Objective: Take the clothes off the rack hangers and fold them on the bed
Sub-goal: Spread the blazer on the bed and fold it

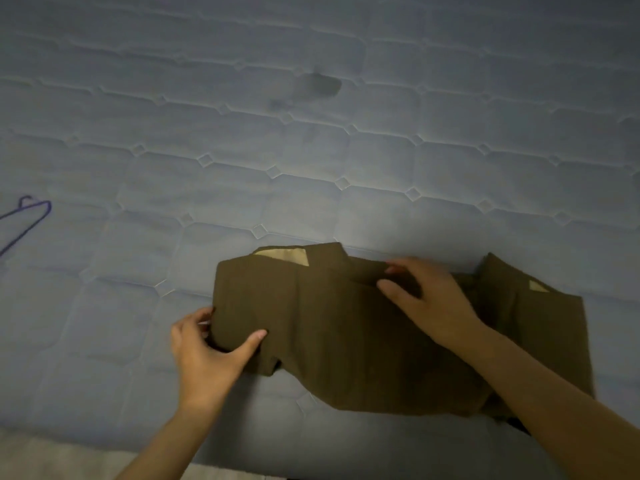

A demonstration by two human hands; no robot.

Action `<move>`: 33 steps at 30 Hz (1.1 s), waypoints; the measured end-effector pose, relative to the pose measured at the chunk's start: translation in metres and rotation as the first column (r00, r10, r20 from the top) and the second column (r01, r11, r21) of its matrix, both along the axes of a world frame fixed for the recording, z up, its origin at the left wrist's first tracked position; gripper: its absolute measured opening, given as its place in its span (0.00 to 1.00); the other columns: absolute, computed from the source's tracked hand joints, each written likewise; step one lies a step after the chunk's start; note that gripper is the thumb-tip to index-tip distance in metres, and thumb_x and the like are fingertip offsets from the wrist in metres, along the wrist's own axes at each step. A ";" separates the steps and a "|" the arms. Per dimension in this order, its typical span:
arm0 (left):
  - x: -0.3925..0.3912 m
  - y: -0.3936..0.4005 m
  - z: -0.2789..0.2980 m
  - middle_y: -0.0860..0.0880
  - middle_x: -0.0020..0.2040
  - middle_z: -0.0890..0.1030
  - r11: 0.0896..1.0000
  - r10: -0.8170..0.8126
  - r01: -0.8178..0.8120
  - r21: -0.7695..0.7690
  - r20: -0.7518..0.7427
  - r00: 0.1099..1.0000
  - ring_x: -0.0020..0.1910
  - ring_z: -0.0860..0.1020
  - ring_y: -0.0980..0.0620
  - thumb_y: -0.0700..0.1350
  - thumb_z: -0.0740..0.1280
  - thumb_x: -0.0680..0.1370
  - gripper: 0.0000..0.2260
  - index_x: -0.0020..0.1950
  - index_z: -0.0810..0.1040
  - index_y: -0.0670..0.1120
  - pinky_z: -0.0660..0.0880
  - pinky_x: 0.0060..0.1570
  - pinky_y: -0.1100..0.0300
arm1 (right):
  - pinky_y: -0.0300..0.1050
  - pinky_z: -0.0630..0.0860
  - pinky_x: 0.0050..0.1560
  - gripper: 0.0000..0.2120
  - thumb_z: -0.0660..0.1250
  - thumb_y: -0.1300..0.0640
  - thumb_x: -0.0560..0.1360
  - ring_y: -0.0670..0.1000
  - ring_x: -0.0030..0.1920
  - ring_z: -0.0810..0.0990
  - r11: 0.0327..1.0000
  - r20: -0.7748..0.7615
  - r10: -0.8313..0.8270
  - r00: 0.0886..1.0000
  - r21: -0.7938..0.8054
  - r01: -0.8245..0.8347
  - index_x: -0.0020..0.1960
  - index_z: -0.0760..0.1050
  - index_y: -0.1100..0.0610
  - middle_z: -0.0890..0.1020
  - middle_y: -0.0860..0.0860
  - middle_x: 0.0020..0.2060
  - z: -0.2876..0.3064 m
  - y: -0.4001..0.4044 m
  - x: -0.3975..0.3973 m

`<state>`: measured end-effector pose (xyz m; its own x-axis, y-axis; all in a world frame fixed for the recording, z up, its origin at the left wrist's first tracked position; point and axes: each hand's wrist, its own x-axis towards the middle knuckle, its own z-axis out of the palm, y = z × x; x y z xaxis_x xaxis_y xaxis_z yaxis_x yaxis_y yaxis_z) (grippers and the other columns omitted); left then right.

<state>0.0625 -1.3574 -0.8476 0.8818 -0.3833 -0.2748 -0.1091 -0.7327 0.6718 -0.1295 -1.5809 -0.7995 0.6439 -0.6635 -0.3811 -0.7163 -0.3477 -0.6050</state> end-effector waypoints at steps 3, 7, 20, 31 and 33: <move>-0.006 -0.005 0.004 0.49 0.51 0.73 0.981 0.177 -0.186 -0.055 -0.134 0.975 0.47 0.73 0.53 0.45 0.80 0.61 0.30 0.57 0.70 0.45 0.72 0.50 0.59 | 0.41 0.69 0.57 0.25 0.64 0.39 0.73 0.45 0.57 0.72 0.975 -0.208 0.137 0.968 0.202 -0.095 0.67 0.67 0.47 0.70 0.41 0.52 -0.003 0.011 0.036; -0.002 -0.003 0.009 0.57 0.41 0.79 0.964 0.183 -0.212 -0.157 -0.181 0.966 0.39 0.77 0.62 0.40 0.78 0.65 0.14 0.47 0.78 0.49 0.74 0.43 0.71 | 0.42 0.73 0.54 0.02 0.66 0.47 0.75 0.41 0.45 0.75 0.949 -0.193 0.254 0.948 0.237 -0.206 0.45 0.73 0.44 0.76 0.41 0.42 0.000 0.013 0.048; 0.055 0.007 0.038 0.43 0.45 0.85 0.979 -0.141 -0.051 -0.196 -0.841 0.523 0.41 0.84 0.49 0.62 0.77 0.58 0.27 0.47 0.83 0.43 0.80 0.41 0.61 | 0.41 0.77 0.45 0.04 0.68 0.52 0.73 0.48 0.43 0.81 0.900 -0.199 -0.048 0.979 0.417 0.129 0.45 0.80 0.50 0.83 0.47 0.43 0.013 -0.021 0.054; 0.075 -0.030 0.023 0.49 0.52 0.84 0.982 -0.156 0.020 -0.188 -0.745 0.649 0.51 0.82 0.48 0.53 0.76 0.65 0.23 0.57 0.77 0.50 0.77 0.54 0.52 | 0.56 0.75 0.61 0.12 0.72 0.52 0.70 0.57 0.51 0.82 0.685 -0.250 -0.317 0.915 0.606 0.404 0.51 0.80 0.56 0.83 0.56 0.49 -0.028 -0.017 0.074; 0.074 -0.032 0.021 0.48 0.51 0.83 0.984 -0.124 -0.014 -0.177 -0.741 0.660 0.50 0.82 0.49 0.50 0.72 0.71 0.14 0.55 0.78 0.50 0.78 0.50 0.56 | 0.56 0.74 0.61 0.14 0.73 0.52 0.68 0.57 0.51 0.82 0.628 -0.244 -0.346 0.906 0.656 0.418 0.52 0.80 0.57 0.84 0.56 0.49 -0.024 -0.017 0.069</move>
